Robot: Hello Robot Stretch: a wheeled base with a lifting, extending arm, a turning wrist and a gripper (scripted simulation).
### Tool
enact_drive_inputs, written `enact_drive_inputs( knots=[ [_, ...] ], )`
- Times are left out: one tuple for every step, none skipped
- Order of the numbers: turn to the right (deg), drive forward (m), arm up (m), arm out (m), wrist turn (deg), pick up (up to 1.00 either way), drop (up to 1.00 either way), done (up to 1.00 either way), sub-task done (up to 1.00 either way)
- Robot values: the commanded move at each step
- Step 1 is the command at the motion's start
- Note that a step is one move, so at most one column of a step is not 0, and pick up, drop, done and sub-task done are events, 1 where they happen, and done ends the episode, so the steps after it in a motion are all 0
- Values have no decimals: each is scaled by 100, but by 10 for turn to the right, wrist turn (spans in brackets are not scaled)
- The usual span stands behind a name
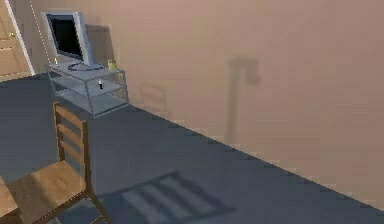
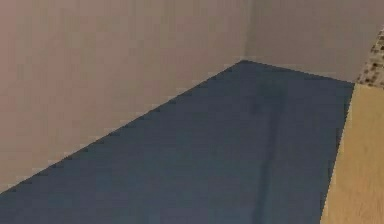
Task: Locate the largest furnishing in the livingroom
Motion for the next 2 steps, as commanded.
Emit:
enact_drive_inputs(
  knots=[
    [0, 100, 0, 0, 0, 0, 0, 0, 0],
    [0, 30, 0, 0, 0, 0, 0, 0, 0]
  ],
)
